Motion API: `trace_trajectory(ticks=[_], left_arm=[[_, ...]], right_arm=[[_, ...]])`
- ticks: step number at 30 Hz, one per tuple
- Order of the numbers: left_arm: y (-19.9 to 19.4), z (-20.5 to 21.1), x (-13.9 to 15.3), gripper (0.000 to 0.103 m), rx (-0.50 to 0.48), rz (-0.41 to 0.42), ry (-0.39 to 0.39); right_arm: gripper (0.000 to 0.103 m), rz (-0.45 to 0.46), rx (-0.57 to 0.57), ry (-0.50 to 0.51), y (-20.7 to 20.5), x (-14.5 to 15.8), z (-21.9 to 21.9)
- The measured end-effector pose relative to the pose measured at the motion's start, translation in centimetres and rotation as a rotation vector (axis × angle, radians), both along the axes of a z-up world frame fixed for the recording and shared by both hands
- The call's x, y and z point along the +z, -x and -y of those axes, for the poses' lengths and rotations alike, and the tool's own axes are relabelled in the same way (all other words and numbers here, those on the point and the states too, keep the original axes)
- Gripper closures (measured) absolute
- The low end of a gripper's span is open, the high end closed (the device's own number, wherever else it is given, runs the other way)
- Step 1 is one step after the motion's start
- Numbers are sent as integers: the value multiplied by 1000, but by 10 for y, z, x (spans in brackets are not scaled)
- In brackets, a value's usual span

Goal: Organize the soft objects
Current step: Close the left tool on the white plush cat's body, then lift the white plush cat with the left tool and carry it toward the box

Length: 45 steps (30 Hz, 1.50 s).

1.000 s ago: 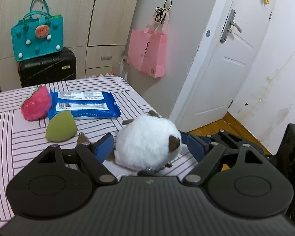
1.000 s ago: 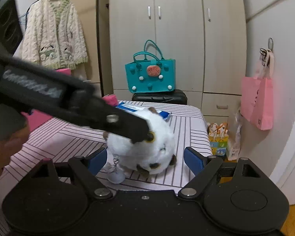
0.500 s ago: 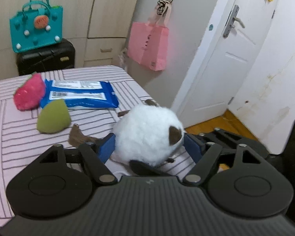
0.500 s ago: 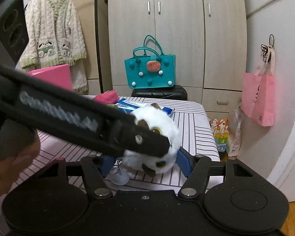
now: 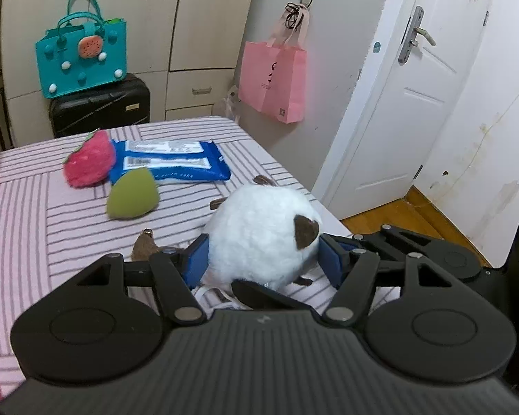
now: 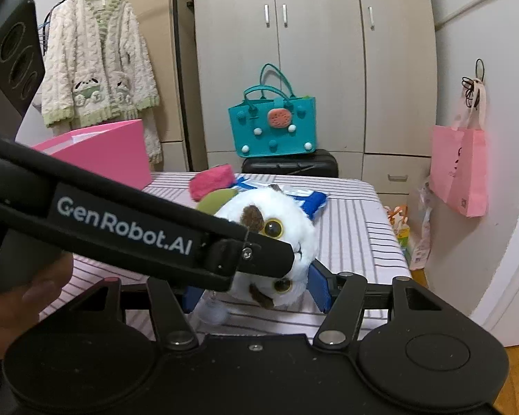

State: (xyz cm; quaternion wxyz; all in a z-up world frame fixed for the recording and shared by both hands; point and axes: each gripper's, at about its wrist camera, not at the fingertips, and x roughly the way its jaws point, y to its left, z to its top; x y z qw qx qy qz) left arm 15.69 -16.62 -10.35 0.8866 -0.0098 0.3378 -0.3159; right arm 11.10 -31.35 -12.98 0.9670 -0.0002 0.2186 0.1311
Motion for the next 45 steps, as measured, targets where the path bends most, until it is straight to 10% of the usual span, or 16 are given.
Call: trace_trajectory(ticks=[23,45], left_arm=[[38,-65,23,38,30,-112,-22],[97,-152,82,43,13,-166,-118]], right_arm=[[37,-150,135,-61,31,34,-40],[33,-56,384,107,87,91,-124]])
